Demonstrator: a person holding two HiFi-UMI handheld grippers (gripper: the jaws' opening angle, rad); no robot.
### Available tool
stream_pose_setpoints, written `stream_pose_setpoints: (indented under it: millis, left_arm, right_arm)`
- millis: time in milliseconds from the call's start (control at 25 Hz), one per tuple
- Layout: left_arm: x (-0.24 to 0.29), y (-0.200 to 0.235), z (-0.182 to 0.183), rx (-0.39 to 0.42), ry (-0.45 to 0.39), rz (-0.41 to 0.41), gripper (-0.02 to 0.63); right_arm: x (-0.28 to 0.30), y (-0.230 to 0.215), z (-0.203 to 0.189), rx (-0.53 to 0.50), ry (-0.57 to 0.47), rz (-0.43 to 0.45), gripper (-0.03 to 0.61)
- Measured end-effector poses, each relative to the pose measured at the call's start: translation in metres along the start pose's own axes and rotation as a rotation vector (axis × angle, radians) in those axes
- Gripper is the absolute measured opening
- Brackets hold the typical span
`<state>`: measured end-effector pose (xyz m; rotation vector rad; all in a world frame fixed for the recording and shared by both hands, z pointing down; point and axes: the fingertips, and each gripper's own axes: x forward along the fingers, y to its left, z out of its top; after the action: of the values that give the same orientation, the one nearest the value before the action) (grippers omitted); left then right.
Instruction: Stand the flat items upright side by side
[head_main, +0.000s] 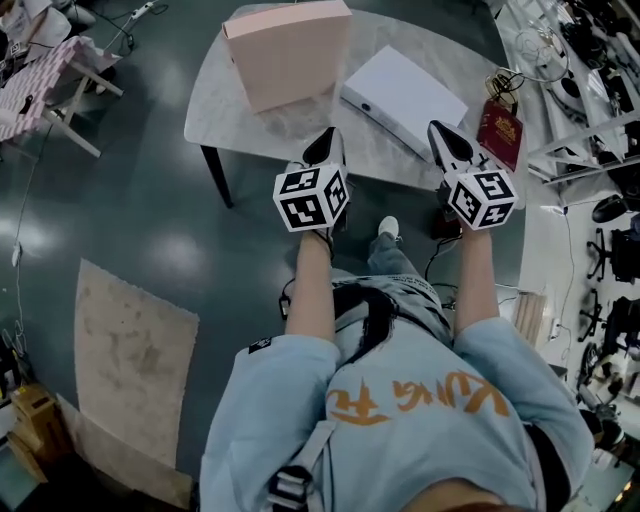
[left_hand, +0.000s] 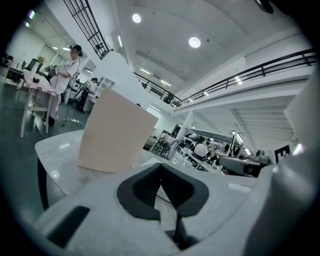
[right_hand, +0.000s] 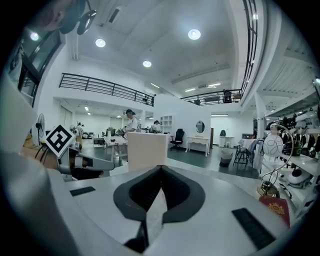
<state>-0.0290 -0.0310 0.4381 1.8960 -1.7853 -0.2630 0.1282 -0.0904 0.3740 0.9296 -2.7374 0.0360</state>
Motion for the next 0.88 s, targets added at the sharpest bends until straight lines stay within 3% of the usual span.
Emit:
stream_pose_setpoints:
  millis: [480, 880]
  left_arm:
    - [0.070, -0.023, -0.009, 0.061, 0.045, 0.056, 0.012]
    - [0.153, -0.041, -0.032, 0.041, 0.078, 0.187, 0.012]
  right_arm:
    - [0.022, -0.078, -0.004, 0.039, -0.018, 0.005, 0.002]
    - [0.070, -0.160, -0.012, 0.028, 0.026, 0.115, 0.002]
